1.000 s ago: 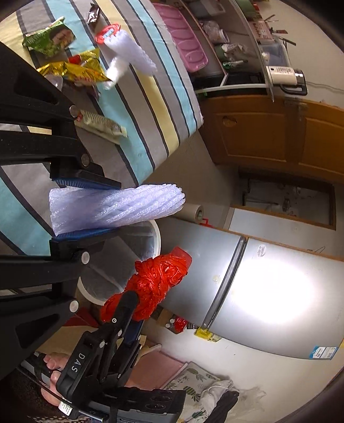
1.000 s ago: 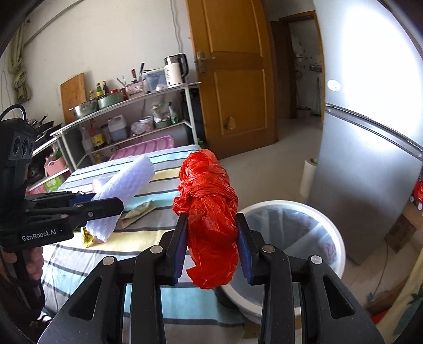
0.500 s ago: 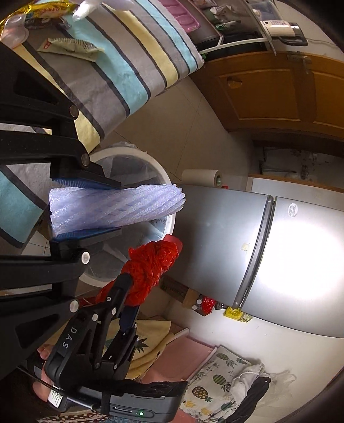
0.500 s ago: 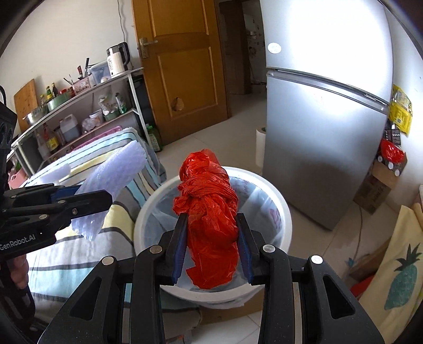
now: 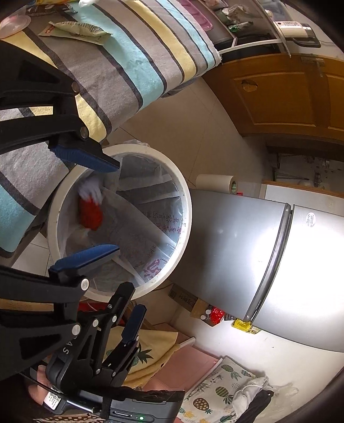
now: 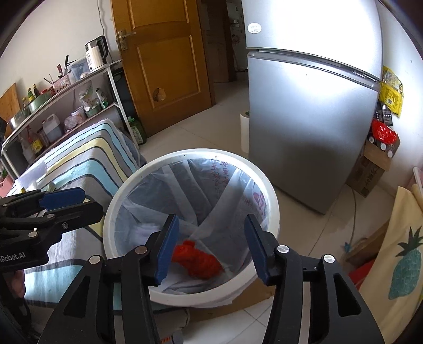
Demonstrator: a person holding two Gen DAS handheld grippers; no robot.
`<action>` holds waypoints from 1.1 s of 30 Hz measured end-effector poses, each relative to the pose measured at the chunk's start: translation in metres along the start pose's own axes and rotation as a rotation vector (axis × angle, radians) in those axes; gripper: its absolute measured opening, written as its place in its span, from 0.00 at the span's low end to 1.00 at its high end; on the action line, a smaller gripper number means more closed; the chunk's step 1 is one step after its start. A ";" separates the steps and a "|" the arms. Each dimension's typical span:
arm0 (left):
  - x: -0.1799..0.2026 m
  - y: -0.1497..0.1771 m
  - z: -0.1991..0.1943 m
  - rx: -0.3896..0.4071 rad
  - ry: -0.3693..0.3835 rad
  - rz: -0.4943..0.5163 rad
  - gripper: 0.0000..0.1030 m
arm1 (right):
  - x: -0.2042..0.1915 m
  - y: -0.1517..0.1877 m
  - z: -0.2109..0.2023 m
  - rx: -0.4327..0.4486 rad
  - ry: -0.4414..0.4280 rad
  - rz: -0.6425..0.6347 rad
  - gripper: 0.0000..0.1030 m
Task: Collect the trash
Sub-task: 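Open the right tool to drop the red bag while the left tool drops the foam sleeve, then move both open tools back over the table toward the remaining trash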
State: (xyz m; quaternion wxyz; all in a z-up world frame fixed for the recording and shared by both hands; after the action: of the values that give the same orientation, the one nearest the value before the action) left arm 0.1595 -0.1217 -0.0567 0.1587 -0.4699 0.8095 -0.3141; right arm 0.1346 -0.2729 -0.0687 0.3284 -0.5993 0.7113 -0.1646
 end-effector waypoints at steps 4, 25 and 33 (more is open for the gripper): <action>-0.004 0.000 -0.009 0.018 -0.006 -0.012 0.55 | -0.003 0.001 -0.004 0.011 -0.001 -0.008 0.51; -0.077 0.063 -0.124 0.121 -0.233 -0.184 0.55 | -0.110 0.022 -0.047 0.077 -0.206 -0.108 0.51; -0.122 0.109 -0.170 0.129 -0.378 -0.271 0.55 | -0.173 0.048 -0.042 0.034 -0.301 -0.189 0.51</action>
State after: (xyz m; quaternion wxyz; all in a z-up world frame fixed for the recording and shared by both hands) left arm 0.0548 0.0836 -0.0052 0.2934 -0.6137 0.6731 -0.2903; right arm 0.0825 -0.1028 -0.0216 0.4240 -0.6759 0.5916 -0.1153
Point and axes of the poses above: each gripper's, at about its wrist camera, not at the fingertips, and z roughly the way its jaws point, x to its right, y to its underside, the point moved 6 cm from there along z, roughly the way its jaws point, and after that the axes turned 13 degrees about z, right-handed, at the moved point
